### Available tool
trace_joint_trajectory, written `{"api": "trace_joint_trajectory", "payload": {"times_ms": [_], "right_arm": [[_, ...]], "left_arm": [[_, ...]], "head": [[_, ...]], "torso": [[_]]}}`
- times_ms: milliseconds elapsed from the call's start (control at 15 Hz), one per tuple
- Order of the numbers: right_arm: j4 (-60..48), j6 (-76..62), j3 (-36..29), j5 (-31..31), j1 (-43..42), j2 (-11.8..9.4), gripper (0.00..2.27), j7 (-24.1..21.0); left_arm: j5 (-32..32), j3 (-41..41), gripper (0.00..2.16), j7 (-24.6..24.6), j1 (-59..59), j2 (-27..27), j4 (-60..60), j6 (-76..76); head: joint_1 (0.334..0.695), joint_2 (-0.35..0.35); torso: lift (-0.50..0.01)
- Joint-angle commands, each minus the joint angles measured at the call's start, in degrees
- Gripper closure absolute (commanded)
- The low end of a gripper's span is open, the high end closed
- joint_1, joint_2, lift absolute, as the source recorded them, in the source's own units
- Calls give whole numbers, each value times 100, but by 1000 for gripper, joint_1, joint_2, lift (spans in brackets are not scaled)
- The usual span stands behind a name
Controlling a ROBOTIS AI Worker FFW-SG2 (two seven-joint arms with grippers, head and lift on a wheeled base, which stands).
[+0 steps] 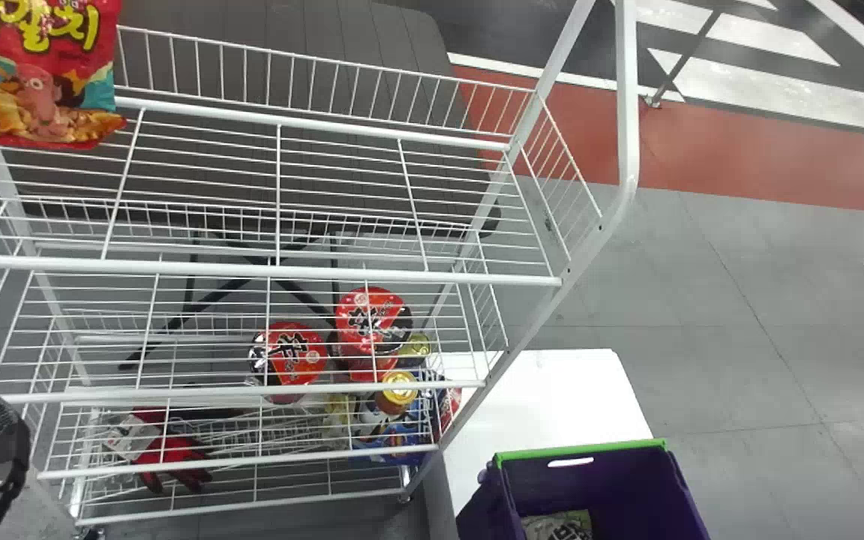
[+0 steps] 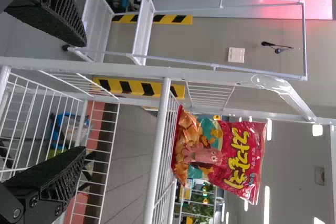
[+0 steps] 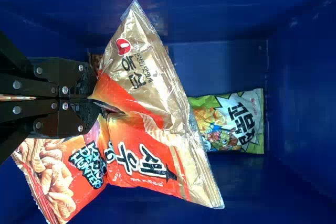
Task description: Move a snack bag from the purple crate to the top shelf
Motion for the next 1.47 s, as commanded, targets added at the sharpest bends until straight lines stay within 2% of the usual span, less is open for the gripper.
{"api": "trace_joint_trajectory", "payload": {"times_ms": [0,1400], "right_arm": [[15,-35,36,0,0,9,1713,-17],[95,-369,80,35,0,44,1713,-61]], "left_arm": [[5,-4,117,-2,-15,0,19,1],[-3,-21,120,42,73,17,-34,-105]], "head": [[695,-350],[695,-350]], "torso": [[-91],[-6]]}}
